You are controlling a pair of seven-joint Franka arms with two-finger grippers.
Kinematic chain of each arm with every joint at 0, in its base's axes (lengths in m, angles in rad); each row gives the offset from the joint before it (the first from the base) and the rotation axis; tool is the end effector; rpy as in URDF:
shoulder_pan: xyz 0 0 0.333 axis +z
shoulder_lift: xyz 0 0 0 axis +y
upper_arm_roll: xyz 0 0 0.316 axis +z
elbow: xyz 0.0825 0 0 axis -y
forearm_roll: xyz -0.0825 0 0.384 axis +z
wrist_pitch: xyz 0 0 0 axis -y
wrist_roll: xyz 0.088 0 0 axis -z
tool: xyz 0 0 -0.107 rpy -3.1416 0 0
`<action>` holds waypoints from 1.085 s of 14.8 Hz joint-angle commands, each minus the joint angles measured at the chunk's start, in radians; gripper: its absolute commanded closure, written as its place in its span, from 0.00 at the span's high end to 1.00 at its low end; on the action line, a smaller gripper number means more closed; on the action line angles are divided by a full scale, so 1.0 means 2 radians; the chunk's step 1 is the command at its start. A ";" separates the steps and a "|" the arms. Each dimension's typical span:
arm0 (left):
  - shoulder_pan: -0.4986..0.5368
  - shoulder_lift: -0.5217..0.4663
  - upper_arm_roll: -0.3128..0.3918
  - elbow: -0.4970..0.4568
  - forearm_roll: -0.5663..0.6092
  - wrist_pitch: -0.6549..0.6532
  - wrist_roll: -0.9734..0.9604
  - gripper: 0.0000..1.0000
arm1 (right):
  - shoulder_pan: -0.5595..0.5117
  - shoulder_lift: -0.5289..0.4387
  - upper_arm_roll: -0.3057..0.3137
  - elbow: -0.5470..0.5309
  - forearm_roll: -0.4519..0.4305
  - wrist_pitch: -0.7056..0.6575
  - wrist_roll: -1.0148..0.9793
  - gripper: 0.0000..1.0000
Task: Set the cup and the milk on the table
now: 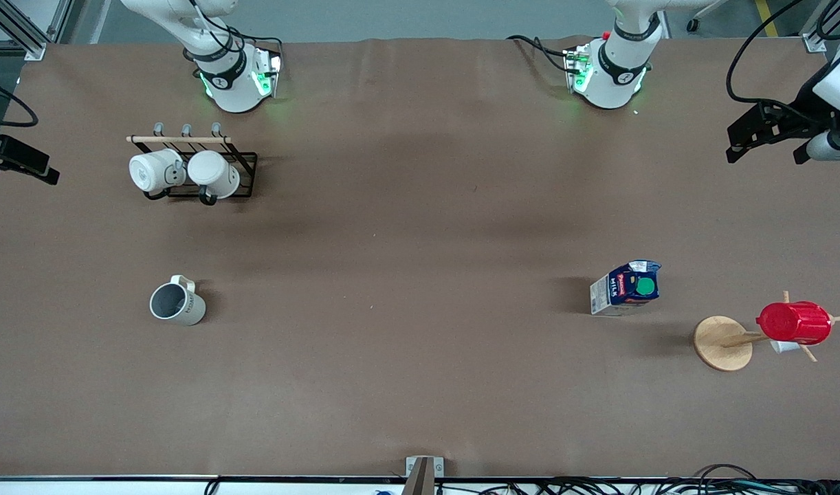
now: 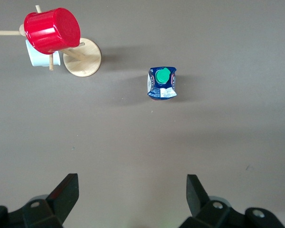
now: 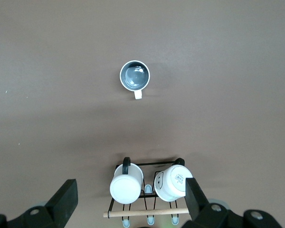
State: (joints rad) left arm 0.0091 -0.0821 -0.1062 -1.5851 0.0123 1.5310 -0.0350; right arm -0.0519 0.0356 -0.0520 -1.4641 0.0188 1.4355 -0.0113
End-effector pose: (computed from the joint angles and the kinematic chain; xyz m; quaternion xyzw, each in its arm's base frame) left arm 0.5224 -0.0522 0.6583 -0.9994 0.0306 -0.0144 0.0096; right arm 0.5491 -0.0544 0.6431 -0.9984 0.0453 0.0315 0.0103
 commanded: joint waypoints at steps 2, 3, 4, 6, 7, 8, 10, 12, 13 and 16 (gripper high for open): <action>-0.005 0.005 0.001 0.011 0.000 -0.002 0.008 1.00 | -0.005 -0.009 0.004 -0.007 0.001 -0.001 0.003 1.00; -0.005 0.006 0.001 0.011 0.001 -0.002 0.008 1.00 | -0.005 -0.009 0.004 -0.007 0.001 0.000 0.003 1.00; -0.006 0.013 0.001 0.012 0.001 -0.002 0.006 1.00 | -0.005 -0.008 0.004 -0.007 0.001 0.001 0.000 1.00; -0.011 0.029 -0.001 0.024 0.002 -0.002 0.004 1.00 | -0.007 -0.004 0.002 -0.004 0.001 0.001 -0.013 1.00; -0.010 0.048 -0.001 0.030 0.002 0.000 0.004 1.00 | -0.007 -0.002 0.001 -0.004 0.001 0.005 -0.025 1.00; -0.009 0.065 -0.002 0.031 0.002 0.004 0.004 1.00 | -0.006 0.008 0.002 -0.004 0.001 0.009 -0.030 1.00; -0.008 0.089 -0.004 0.021 0.001 0.027 0.005 1.00 | -0.006 0.033 0.002 -0.009 0.001 0.031 -0.038 1.00; -0.011 0.099 -0.005 -0.010 0.000 0.078 0.001 1.00 | -0.005 0.066 0.002 -0.016 0.001 0.059 -0.062 1.00; -0.011 0.104 -0.005 -0.030 0.000 0.108 0.000 1.00 | -0.005 0.078 0.002 -0.026 0.001 0.080 -0.069 1.00; -0.011 0.116 -0.006 -0.086 0.000 0.194 -0.002 1.00 | -0.004 0.087 0.002 -0.100 0.001 0.191 -0.079 1.00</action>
State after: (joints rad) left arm -0.0098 0.1633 -0.1168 -1.6771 0.0123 1.8272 -0.0356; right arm -0.0520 0.2209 -0.0541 -1.5576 0.0189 1.6996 -0.1471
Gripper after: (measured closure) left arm 0.000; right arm 0.000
